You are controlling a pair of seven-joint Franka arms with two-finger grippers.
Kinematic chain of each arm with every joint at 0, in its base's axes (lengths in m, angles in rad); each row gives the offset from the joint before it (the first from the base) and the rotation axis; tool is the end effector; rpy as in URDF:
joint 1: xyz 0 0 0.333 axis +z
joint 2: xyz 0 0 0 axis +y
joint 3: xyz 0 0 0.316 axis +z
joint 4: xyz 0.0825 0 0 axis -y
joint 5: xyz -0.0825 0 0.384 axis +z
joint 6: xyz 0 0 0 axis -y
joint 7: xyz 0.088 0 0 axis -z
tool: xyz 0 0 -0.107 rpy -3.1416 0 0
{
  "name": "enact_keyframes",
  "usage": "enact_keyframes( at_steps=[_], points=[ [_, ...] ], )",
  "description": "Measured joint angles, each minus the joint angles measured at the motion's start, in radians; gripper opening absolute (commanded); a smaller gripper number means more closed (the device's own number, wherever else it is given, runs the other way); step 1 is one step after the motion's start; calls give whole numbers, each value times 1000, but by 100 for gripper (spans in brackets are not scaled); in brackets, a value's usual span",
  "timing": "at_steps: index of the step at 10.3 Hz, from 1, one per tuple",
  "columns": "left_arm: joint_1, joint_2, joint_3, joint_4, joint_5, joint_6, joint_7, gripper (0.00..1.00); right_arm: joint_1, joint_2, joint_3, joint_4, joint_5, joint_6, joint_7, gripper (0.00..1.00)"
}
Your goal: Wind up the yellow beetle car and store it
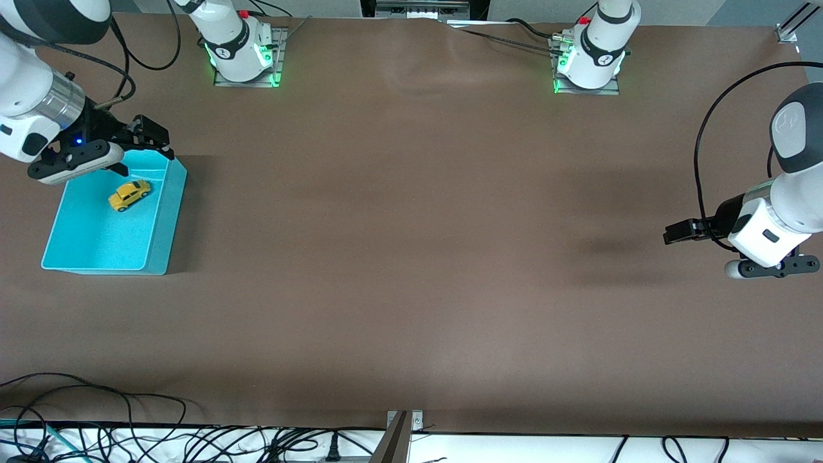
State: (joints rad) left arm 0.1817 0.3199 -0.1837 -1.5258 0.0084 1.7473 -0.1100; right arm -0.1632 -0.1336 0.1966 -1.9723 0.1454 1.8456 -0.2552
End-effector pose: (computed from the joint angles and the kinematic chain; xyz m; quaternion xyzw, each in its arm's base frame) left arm 0.6460 0.0132 0.4700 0.9970 0.0562 -0.0478 0.0222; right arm 0.5205 0.0330 0.5278 -0.9907 -0.1234 -0.0088 0.0563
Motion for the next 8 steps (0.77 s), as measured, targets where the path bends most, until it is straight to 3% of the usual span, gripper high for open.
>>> enact_keyframes(
  at_steps=[3, 8],
  points=[
    [0, 0, 0, 0, 0, 0, 0, 100, 39, -22, 0, 52, -57, -76, 126, 100],
    [1, 0, 0, 0, 0, 0, 31, 100, 39, -20, -5, 91, -69, -112, 134, 100]
  ],
)
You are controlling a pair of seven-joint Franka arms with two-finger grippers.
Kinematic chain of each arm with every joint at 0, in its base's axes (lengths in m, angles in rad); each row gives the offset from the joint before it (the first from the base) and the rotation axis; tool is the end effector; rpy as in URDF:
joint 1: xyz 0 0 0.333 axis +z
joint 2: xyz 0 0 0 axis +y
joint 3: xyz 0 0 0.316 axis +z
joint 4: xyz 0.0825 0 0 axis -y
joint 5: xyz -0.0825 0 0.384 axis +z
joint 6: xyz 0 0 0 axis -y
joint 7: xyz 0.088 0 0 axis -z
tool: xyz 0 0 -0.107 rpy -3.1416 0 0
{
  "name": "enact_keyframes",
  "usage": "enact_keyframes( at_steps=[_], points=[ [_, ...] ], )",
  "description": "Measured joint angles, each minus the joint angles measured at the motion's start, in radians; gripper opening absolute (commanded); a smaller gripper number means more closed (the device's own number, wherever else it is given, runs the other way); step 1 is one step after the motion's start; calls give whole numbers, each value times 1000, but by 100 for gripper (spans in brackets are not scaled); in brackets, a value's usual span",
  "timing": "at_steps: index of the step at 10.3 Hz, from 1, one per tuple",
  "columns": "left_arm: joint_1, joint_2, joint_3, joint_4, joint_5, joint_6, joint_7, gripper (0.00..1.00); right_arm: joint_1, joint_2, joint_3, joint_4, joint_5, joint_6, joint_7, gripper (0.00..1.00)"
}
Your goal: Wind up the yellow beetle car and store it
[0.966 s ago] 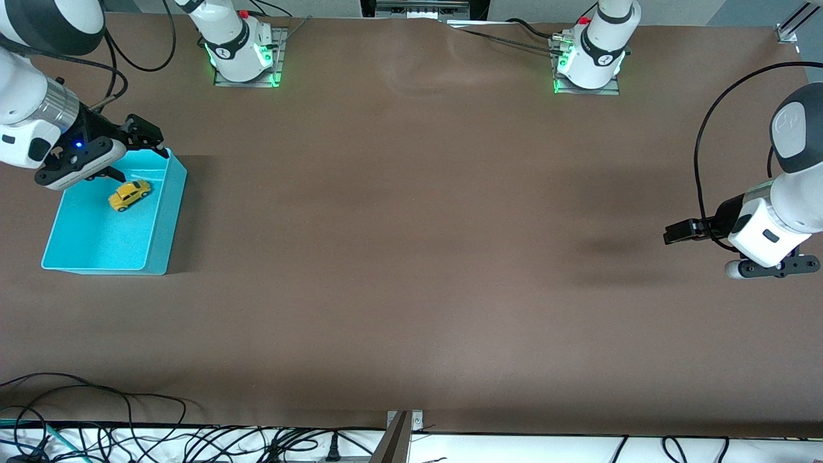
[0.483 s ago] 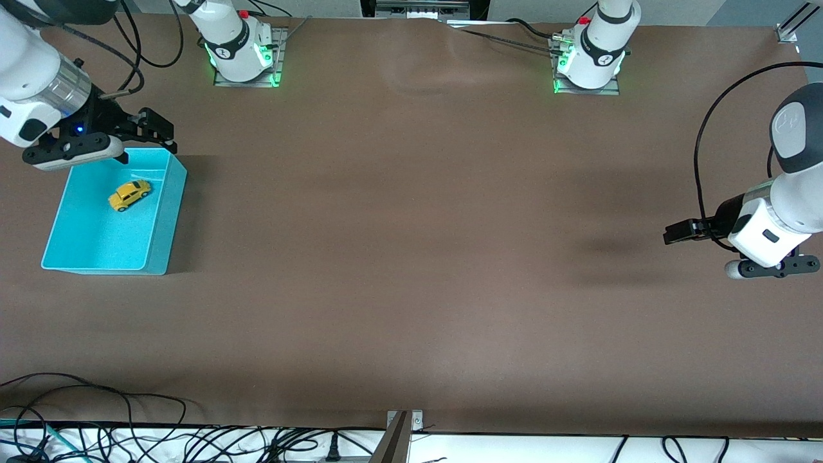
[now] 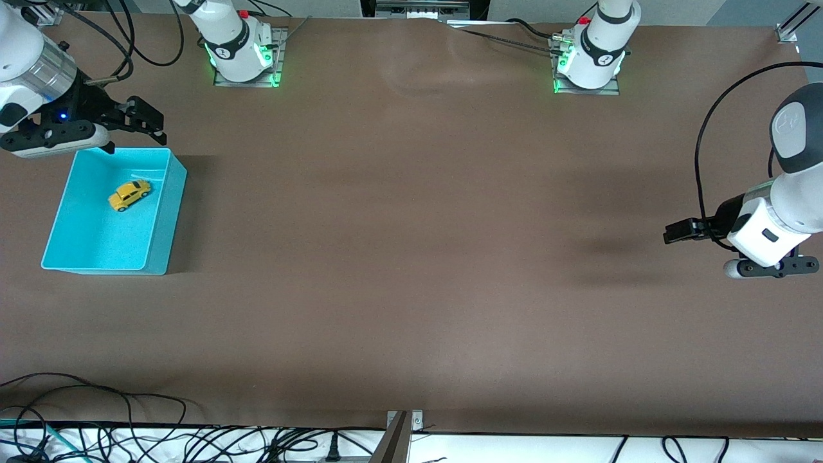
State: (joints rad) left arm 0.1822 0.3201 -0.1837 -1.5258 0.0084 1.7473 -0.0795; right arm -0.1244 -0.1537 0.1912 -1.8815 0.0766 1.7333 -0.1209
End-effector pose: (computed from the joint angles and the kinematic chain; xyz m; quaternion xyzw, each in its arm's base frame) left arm 0.6460 0.0136 0.4699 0.9978 0.0412 -0.0476 0.0229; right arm 0.5126 0.0471 0.5714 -0.9960 -0.0865 -0.0021 0.0232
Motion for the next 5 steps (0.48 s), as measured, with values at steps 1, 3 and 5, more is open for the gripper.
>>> enact_keyframes(
  at_steps=[1, 3, 5],
  points=[
    [0, 0, 0, 0, 0, 0, 5, 100, 0, 1, 0, 0, -2, -2, 0, 100],
    [0, 0, 0, 0, 0, 0, 8, 100, 6, 1, 0, 0, -4, -10, 1, 100],
    [0, 0, 0, 0, 0, 0, 9, 100, 22, 1, 0, 1, -17, -28, 46, 100]
  ],
)
